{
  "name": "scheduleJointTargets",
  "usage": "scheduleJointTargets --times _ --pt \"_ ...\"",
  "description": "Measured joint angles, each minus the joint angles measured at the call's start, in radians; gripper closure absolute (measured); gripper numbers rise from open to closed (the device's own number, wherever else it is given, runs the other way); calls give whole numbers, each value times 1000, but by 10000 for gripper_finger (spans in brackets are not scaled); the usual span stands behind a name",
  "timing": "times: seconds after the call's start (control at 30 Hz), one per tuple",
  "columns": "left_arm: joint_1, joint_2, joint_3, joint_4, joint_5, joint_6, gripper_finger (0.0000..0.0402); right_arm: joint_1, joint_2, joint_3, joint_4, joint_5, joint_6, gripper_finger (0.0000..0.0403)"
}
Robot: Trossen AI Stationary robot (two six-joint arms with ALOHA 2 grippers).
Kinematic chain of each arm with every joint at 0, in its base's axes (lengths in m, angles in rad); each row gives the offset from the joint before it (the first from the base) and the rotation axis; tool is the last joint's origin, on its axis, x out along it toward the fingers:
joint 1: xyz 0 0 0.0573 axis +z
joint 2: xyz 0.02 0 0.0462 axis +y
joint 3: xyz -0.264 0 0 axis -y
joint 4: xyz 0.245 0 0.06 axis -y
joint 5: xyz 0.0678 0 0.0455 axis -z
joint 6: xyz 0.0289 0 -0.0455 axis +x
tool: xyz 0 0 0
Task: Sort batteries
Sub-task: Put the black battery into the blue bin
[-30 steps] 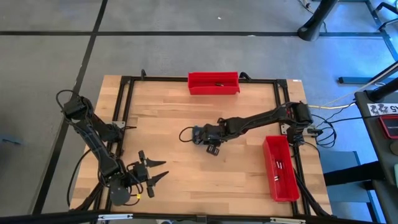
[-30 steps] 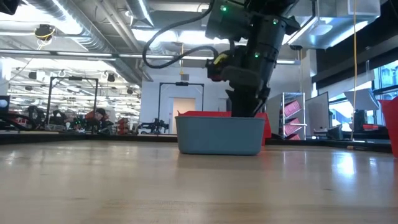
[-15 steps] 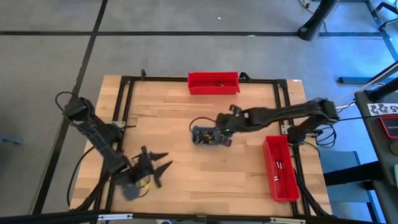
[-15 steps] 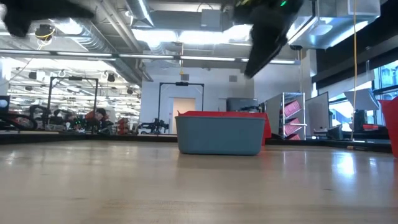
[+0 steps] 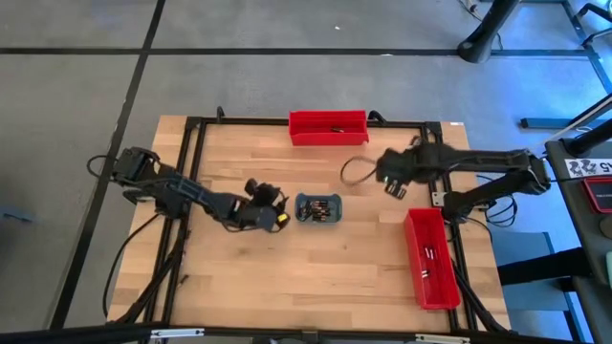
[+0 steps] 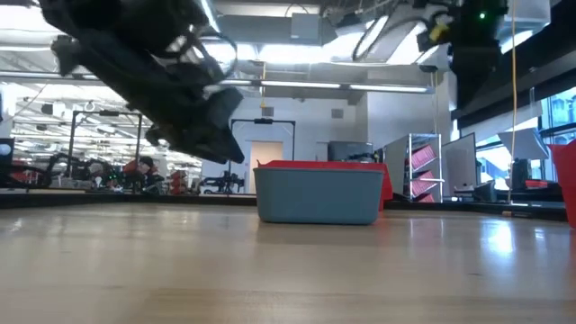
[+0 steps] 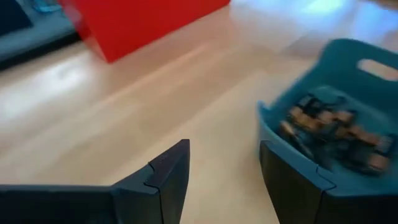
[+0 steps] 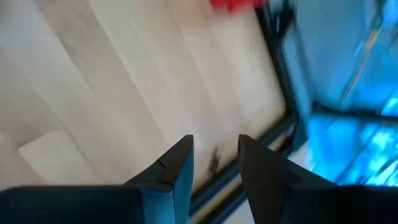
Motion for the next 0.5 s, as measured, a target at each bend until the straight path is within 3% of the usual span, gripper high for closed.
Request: scheduleJointTargets --times 0.23,0.37,0.5 --pt "130 -6 -11 -4 62 211 218 -341 -36 -93 6 -233 -5 272" --pt "184 -6 -28 -8 69 269 218 -521 45 -139 33 -350 -70 242" --pt "198 -6 -50 0 97 290 218 -626 188 -144 40 -353 -80 198"
